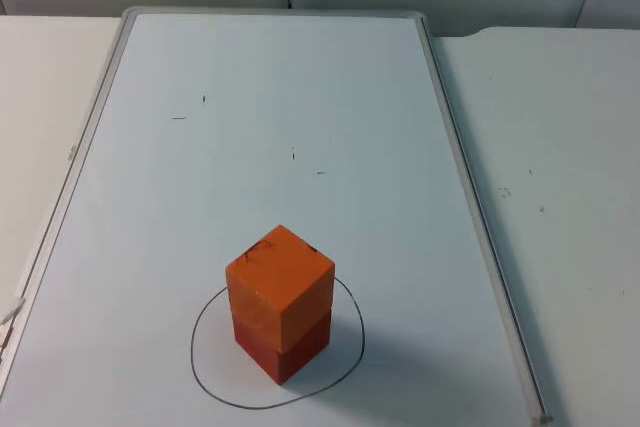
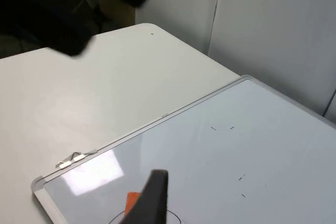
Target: Pick up one cube with the left hand and another cube with the right hand. First place the cube in the right hand at the target position, then stack the cube in the left hand on top.
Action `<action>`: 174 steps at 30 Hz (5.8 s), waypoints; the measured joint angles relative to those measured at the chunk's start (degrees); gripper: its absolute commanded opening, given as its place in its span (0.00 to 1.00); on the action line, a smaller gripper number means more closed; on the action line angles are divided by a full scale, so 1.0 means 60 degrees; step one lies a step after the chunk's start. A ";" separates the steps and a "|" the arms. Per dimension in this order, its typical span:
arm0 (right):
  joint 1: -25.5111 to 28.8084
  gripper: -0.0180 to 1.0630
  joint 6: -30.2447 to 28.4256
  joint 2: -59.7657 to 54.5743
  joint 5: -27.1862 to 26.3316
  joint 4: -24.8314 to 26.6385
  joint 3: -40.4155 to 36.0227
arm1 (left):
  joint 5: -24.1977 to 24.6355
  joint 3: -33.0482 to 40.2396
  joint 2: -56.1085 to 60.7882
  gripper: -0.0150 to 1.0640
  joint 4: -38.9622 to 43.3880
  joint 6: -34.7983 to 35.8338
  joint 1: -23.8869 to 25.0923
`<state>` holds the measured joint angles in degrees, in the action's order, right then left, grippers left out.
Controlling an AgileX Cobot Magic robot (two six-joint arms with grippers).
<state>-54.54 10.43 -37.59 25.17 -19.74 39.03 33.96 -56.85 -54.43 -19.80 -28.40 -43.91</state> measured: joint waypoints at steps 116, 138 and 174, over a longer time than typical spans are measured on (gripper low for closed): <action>0.0000 0.84 0.0000 0.0000 0.0550 -0.0599 0.0000 | 0.5427 0.4228 0.9032 0.99 0.3753 0.4559 0.5854; 0.0000 0.84 -0.0861 0.1944 0.2685 0.0275 -0.0014 | 0.5427 0.4228 0.9032 0.99 0.3753 0.4523 0.6880; 0.0000 0.84 -0.2055 0.6222 0.6732 0.3002 -0.1330 | 0.5410 0.4228 0.9032 0.99 0.3753 0.4523 0.6880</action>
<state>-54.54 -1.90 -0.25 65.56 -1.72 31.05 66.42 -31.48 -0.23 2.72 -1.26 -2.63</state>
